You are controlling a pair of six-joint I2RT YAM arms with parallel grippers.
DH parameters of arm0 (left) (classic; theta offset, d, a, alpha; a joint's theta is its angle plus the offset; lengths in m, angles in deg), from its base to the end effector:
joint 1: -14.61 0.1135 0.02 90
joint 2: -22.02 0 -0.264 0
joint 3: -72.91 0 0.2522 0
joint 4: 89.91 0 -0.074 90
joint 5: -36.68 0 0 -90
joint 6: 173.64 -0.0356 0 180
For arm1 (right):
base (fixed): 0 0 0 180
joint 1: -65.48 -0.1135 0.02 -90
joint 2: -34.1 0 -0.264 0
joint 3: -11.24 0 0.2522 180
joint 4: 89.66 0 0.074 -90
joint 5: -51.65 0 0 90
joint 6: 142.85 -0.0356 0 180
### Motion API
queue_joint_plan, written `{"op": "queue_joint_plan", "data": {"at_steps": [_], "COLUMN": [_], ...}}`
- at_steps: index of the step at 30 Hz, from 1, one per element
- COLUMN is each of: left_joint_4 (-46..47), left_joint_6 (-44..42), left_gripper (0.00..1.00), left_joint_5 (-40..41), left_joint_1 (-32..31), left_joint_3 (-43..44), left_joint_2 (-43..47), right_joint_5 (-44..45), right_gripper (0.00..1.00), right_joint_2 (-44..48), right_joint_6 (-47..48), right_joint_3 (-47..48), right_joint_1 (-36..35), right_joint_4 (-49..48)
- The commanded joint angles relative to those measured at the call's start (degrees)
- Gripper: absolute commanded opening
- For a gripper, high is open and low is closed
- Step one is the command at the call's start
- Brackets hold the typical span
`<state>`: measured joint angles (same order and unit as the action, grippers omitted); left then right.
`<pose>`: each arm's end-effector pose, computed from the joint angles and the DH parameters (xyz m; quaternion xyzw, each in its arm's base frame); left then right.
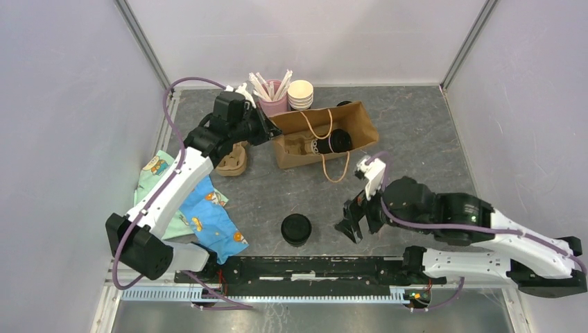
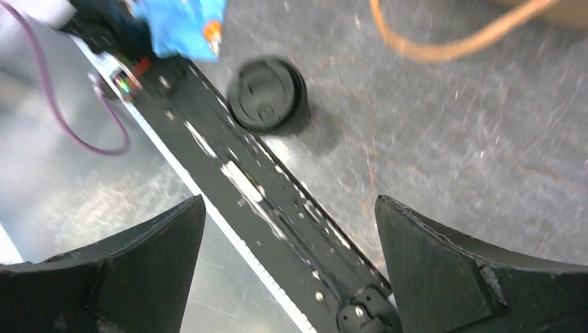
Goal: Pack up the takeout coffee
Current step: Place the coffee cup at the center of the board, then pick up the coffee cup from the cup tray.
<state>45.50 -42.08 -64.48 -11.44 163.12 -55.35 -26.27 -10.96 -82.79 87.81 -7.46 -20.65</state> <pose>0.2672 -0.1383 0.3698 -0.0704 0.8679 -0.3401 0.3553 0.0467 0.1267 0.3659 -0.2836 0.8469 0.2851 0.3480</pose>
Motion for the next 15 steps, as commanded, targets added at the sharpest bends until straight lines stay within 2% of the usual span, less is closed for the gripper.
{"op": "queue_joint_plan", "data": {"at_steps": [1,4,8,11,14,15], "left_joint_4": [8.28,8.26,5.95,3.62,0.70,0.27], "left_joint_6": [-0.64,-3.06,-5.25,-5.26,-4.19,-3.61], "left_gripper": [0.02,0.02,0.02,0.02,0.02,0.02], "left_joint_5": [-4.53,-4.72,-2.66,0.19,3.36,3.93], "left_joint_1": [-0.03,-0.15,-1.31,-3.26,-5.59,-6.14], "left_joint_3": [-4.30,-5.52,-5.06,-4.98,-5.61,-6.06], "left_joint_2": [3.69,4.80,5.85,6.99,8.44,8.85], "right_joint_5": [6.26,10.68,19.45,18.36,14.88,14.56], "right_gripper": [0.98,0.97,0.88,0.84,0.67,0.65], "right_joint_2": [-7.86,-16.36,-26.69,-28.70,-26.92,-26.48], "right_joint_6": [1.69,0.98,-0.42,1.14,4.21,4.49], "right_joint_3": [16.94,27.83,39.60,38.67,30.66,28.25], "right_joint_1": [0.17,0.19,5.24,11.42,16.00,16.69], "right_joint_4": [4.89,9.04,15.21,12.01,4.48,3.14]}}
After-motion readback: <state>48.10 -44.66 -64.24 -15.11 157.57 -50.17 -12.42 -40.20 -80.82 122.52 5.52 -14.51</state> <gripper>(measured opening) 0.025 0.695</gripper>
